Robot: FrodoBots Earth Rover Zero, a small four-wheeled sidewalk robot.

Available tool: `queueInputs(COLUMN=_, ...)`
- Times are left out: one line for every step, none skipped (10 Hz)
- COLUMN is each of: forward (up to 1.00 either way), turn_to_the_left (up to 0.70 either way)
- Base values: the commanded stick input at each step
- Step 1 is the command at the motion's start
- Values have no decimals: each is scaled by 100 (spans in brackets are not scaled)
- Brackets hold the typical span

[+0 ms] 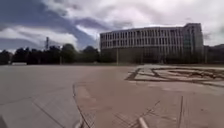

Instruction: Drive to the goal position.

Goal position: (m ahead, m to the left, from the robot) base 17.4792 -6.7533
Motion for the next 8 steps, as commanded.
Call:
queueInputs(forward=100, turn_to_the_left=0)
queueInputs(forward=100, turn_to_the_left=0)
queueInputs(forward=100, turn_to_the_left=-14)
queueInputs(forward=100, turn_to_the_left=-28)
queueInputs(forward=100, turn_to_the_left=-5)
queueInputs(forward=100, turn_to_the_left=0)
queueInputs(forward=100, turn_to_the_left=0)
queueInputs(forward=100, turn_to_the_left=-24)
